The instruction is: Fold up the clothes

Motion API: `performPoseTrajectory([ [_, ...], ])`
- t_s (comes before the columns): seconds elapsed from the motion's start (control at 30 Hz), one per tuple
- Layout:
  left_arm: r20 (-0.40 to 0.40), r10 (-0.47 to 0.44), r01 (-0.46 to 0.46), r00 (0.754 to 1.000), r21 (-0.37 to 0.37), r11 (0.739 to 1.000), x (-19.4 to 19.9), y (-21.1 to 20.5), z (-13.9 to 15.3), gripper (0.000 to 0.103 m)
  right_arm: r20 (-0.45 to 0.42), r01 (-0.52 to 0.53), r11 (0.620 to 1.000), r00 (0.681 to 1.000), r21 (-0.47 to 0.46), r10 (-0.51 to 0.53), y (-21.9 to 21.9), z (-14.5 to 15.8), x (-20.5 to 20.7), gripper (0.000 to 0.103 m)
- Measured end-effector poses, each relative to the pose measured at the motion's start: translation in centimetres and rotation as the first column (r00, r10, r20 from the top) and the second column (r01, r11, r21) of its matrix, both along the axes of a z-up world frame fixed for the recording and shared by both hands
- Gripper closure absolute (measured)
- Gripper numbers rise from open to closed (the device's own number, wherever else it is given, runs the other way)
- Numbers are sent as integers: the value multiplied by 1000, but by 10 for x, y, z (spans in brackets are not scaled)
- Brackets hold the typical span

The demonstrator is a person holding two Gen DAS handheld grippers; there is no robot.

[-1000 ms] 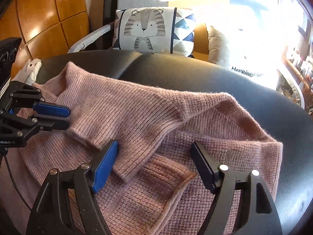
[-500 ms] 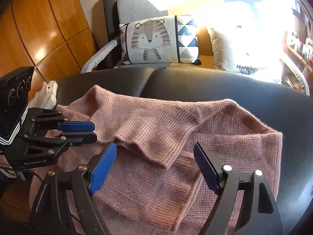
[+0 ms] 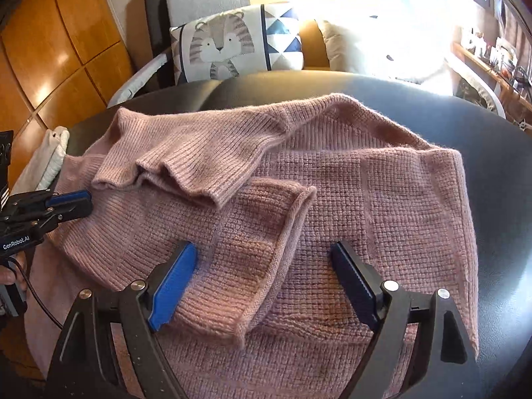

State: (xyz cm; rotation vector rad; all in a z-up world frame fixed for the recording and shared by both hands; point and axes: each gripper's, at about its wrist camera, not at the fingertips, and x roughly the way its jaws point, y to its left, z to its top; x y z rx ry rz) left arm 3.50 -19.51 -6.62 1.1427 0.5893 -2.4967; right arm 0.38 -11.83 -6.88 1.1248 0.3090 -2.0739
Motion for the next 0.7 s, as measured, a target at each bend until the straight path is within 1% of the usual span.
performPoseTrajectory([
  [0.1,-34,2,-3,999,-16,1000,1,-2,-4,85,-16,-5,1000,1000,-3,5,-6,3,-7,8],
  [0.2,-63,9,-10,998,-17,1000,-3,-10,-8,85,-16,-6,1000,1000,-4,6,-13,6,-20,7],
  [0.33,-67,16,-17,998,-20,1000,-14,-25,-8,85,-23,-6,1000,1000,0,6,-25,14,-41,6],
  [0.43,-70,17,-19,997,-22,1000,-25,-39,-8,85,-30,-5,1000,1000,5,5,-40,14,-51,5],
  [0.7,-69,6,-11,998,-61,998,-50,-66,-9,85,-46,-8,1000,999,9,8,-71,15,-82,3],
])
